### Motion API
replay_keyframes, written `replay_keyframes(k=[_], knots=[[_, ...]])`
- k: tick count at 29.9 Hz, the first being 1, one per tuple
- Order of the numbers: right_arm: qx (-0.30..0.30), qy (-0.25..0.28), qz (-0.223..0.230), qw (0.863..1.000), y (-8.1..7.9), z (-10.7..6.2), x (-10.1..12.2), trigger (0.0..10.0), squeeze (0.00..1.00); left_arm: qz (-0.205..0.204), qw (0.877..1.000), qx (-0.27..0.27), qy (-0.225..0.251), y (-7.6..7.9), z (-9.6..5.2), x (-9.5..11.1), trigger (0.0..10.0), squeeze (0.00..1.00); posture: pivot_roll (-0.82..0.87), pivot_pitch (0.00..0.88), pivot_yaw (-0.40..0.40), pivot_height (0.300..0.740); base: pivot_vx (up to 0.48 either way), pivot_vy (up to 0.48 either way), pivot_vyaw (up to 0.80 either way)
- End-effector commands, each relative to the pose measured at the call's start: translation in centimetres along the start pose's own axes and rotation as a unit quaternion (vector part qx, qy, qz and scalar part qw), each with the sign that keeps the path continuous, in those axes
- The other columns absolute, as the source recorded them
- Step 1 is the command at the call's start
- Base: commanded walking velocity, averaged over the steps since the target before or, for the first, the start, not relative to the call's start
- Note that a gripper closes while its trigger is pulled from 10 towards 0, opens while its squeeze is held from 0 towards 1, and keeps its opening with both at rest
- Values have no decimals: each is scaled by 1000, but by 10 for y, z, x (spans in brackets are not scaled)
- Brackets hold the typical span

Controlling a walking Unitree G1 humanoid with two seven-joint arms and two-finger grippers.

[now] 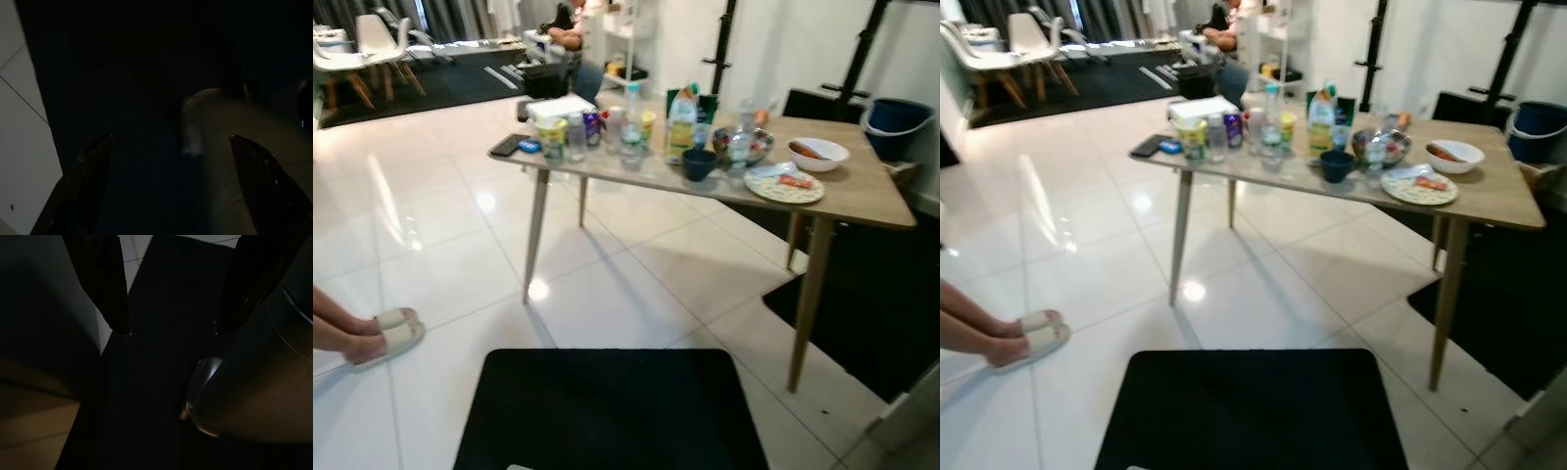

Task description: Restocking fridge

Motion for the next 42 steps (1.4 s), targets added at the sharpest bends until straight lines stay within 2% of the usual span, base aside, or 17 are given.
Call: replay_keyframes(k=[1, 17, 27, 29, 33, 37, 42], knots=[[-6, 5, 8, 1000, -1, 1, 3, 10000, 0, 0, 1000, -5, -29, 4, -1, -14, 10000, 0, -42, 0, -18, 740, 0, 0, 0], [-13, -1, -6, 1000, 3, 0, 4, 10000, 0, -1, 1000, 10, -28, 3, 0, -11, 10000, 0, -48, 0, -1, 740, 0, 0, 0], [-47, -18, 12, 999, 13, -2, -6, 10000, 0, 7, 999, 29, -35, -11, -4, -14, 10000, 0, -64, 0, -5, 740, 0, 0, 0], [-50, -19, 16, 998, 16, -3, -6, 10000, 0, 4, 999, 31, -34, -11, -4, -14, 10000, 0, -54, 0, -17, 740, 0, 0, 0], [-48, -29, -7, 998, 18, -3, -8, 10000, 0, 0, 999, 34, -30, -8, -3, -11, 10000, 0, -50, 0, -16, 740, 0, 0, 0], [-52, -23, 1, 998, 19, -3, -5, 10000, 0, 2, 999, 26, -30, -1, -1, -12, 10000, 0, -50, 0, -11, 740, 0, 0, 0], [-53, -22, 3, 998, 18, -3, -4, 10000, 0, 8, 999, 23, -32, 0, -1, -12, 10000, 0, -46, 0, -8, 740, 0, 0, 0]])
Point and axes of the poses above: a point about 5 cm out from each wrist's last joint towards the gripper, its own z axis pointing out of the wrist towards the gripper, its own x axis along the axis of the wrist's last joint, y = z × x, the point moved 1 cm from there along z, pointing out of the wrist towards the gripper, and after that the axes turned 5 degrees about -z, right-handed, at the moved point
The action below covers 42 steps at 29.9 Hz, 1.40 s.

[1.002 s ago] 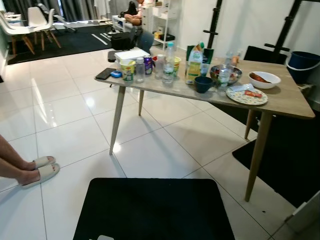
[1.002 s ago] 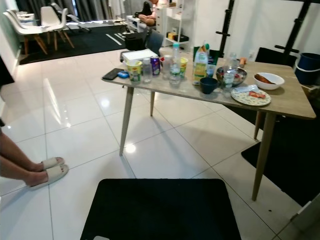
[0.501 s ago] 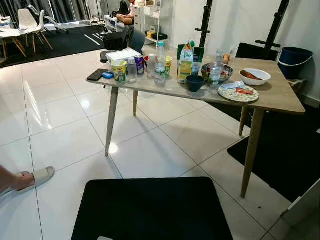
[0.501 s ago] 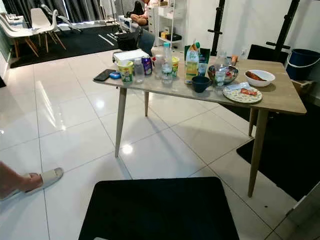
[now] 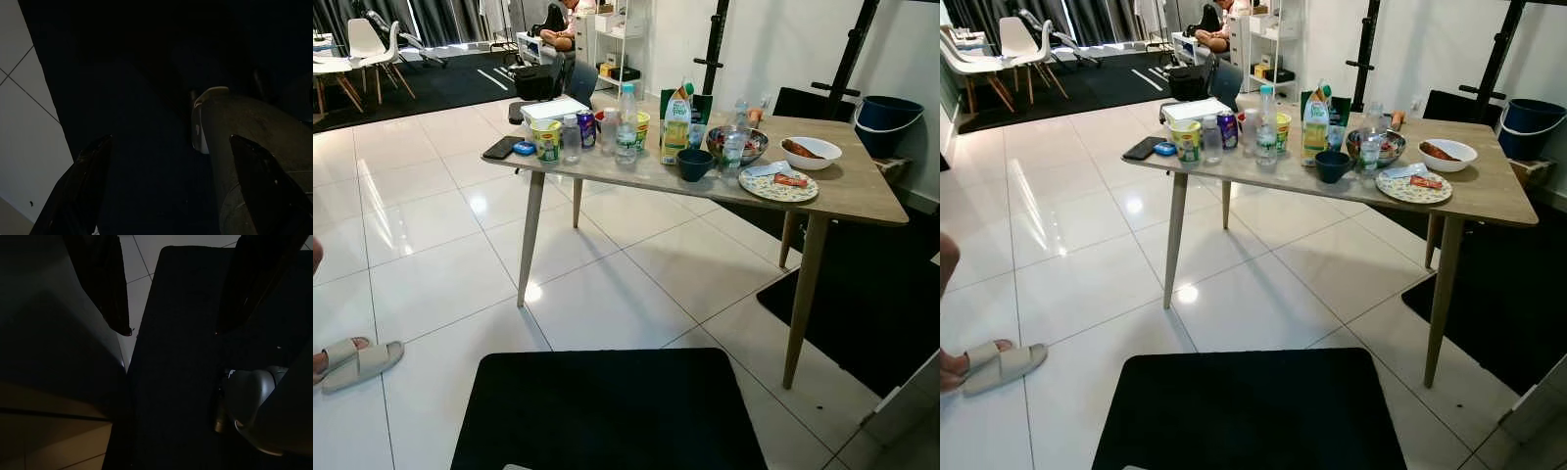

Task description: Restocking fridge

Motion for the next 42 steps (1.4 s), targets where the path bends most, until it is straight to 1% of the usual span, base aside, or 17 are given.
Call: replay_keyframes(k=[1, 10, 15, 16, 19, 21, 24, 27, 34, 42], knots=[[0, -3, 2, 1000, -1, 0, 0, 10000, 0, 4, 1000, -6, -25, 4, -1, -12, 10000, 0, -48, 0, -8, 740, 0, 0, 0], [-1, -21, -3, 1000, -1, -1, -10, 10000, 0, 17, 1000, -4, -26, 1, -1, -12, 10000, 0, -50, 0, -10, 740, 0, 0, 0], [0, -22, -10, 1000, -2, 0, -6, 10000, 0, 19, 999, -7, -27, 1, -2, -13, 10000, 0, -45, 0, -12, 740, 51, 0, 0], [1, -21, -11, 1000, -5, 1, -3, 10000, 0, 27, 999, -4, -31, -1, -2, -14, 10000, 0, -51, 0, -13, 740, 334, 0, 0], [4, -20, -13, 1000, -9, 1, 0, 10000, 0, 29, 999, 2, -37, -2, -3, -17, 10000, 0, -53, 0, -12, 740, 0, 0, 0], [6, -17, -11, 1000, -12, 2, 4, 10000, 0, 35, 998, -8, -43, 1, -4, -22, 10000, 0, -57, 0, -7, 740, 341, 0, 0], [6, -15, -7, 1000, -11, 2, 5, 10000, 0, 36, 998, -11, -45, 2, -4, -24, 10000, 0, -58, 0, -10, 740, 346, 0, 0], [8, -14, -5, 1000, -9, 2, 6, 10000, 0, 31, 999, -8, -41, 2, -4, -23, 10000, 0, -55, 0, -11, 740, 349, 0, 0], [9, -9, -1, 1000, -9, 2, 12, 10000, 0, 35, 999, -9, -38, 1, -3, -20, 10000, 0, -58, 0, 0, 740, 288, 0, 0], [12, -14, 3, 1000, -10, 2, 8, 10000, 0, 37, 998, -7, -41, 0, -3, -21, 10000, 0, -55, 0, 3, 740, 347, 0, 0]])
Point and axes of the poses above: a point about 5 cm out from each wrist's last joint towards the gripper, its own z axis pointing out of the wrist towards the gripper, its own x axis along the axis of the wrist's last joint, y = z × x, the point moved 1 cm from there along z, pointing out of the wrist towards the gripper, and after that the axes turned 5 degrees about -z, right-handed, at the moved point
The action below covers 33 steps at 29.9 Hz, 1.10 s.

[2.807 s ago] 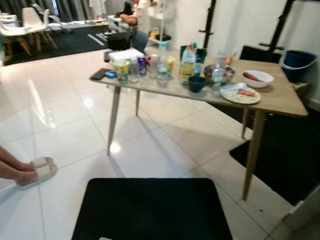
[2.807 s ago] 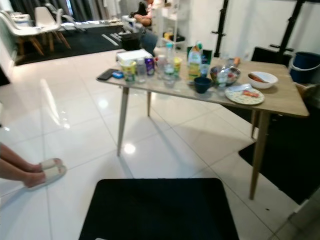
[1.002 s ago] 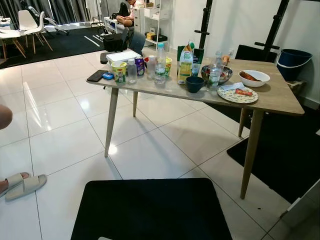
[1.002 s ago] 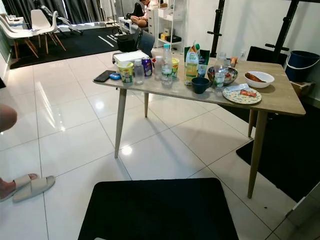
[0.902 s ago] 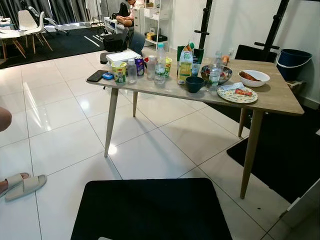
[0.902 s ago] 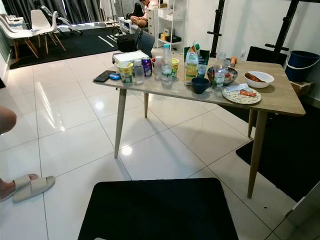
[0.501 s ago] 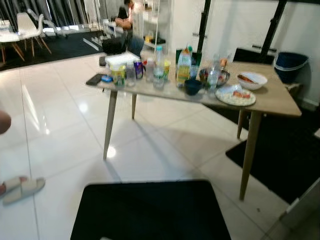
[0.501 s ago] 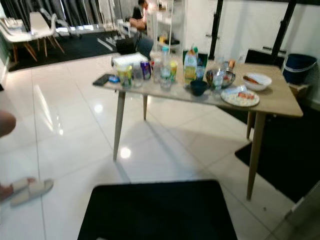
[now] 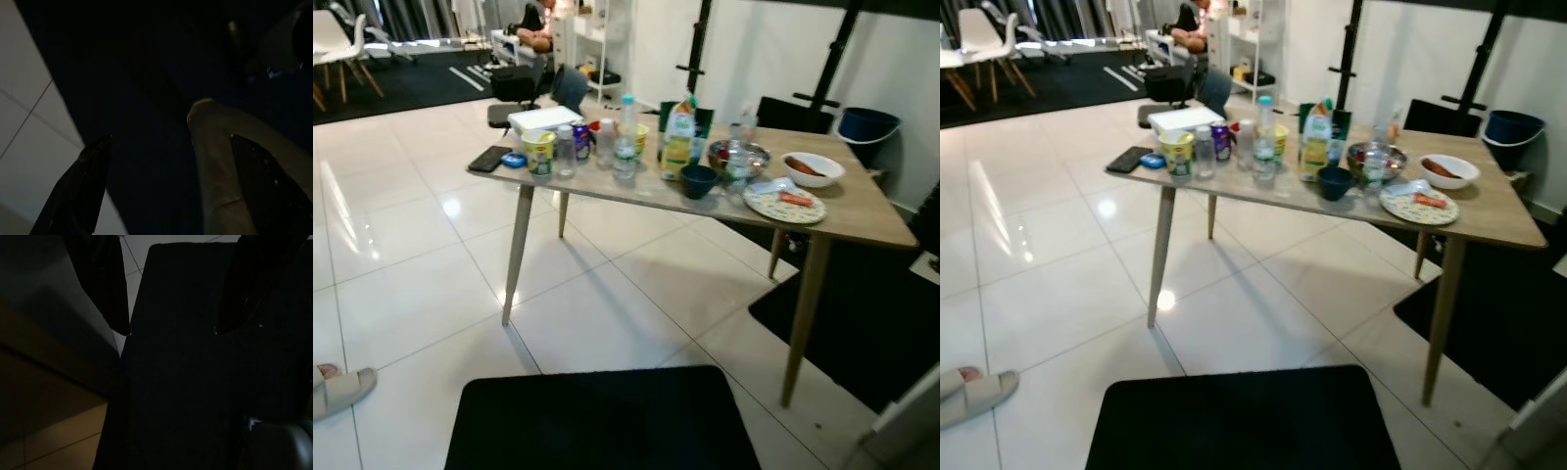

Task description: Restocking fridge

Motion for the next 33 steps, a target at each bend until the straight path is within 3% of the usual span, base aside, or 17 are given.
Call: replay_keyframes(k=[1, 33], knots=[[4, 12, 2, 1000, -3, 1, 9, 10000, 0, 2, 1000, -2, -21, 1, -1, -11, 10000, 0, -55, 0, 3, 740, 375, 0, 0], [12, 7, -16, 1000, -7, 1, 7, 10000, 0, 1, 1000, -3, -26, 4, -1, -14, 10000, 0, -49, 0, 0, 740, 346, 0, -756]])
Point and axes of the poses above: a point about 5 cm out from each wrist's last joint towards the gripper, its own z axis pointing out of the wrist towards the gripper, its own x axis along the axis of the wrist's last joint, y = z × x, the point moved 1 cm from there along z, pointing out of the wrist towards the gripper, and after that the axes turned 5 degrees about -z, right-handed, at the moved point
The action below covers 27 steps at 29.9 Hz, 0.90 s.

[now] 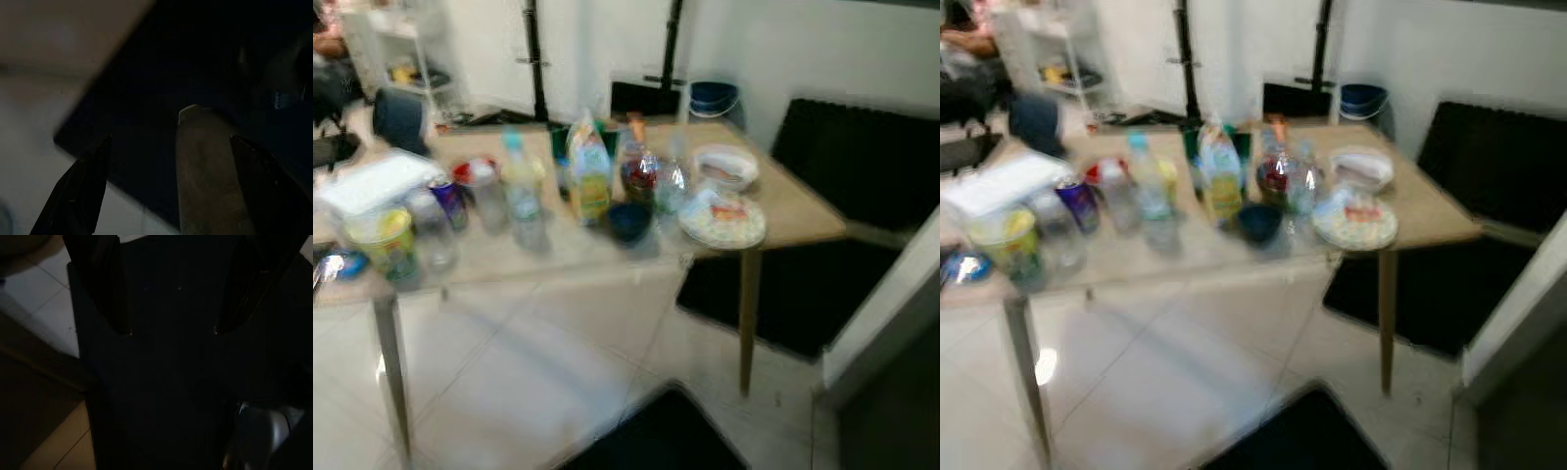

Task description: Restocking fridge

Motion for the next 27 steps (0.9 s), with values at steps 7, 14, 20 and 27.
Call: replay_keyframes(k=[7, 14, 20, 27], knots=[[0, 10, 0, 1000, -2, 0, 5, 10000, 0, -13, 999, 1, -41, 4, -3, -23, 10000, 0, -50, 0, -1, 740, 235, 0, -502], [3, 13, -1, 1000, -4, 1, 6, 10000, 0, -24, 999, -1, -36, 4, -3, -22, 10000, 0, -50, 0, -1, 740, 0, 0, 0], [4, 15, -3, 1000, -4, 0, 6, 10000, 0, -10, 999, -10, -41, 4, -3, -23, 10000, 0, -49, 0, -2, 740, 0, -299, 0], [5, 16, -6, 1000, -4, 0, 6, 10000, 0, -18, 999, -1, -38, 3, -3, -23, 10000, 0, -54, 0, -3, 740, 0, -324, 0]])
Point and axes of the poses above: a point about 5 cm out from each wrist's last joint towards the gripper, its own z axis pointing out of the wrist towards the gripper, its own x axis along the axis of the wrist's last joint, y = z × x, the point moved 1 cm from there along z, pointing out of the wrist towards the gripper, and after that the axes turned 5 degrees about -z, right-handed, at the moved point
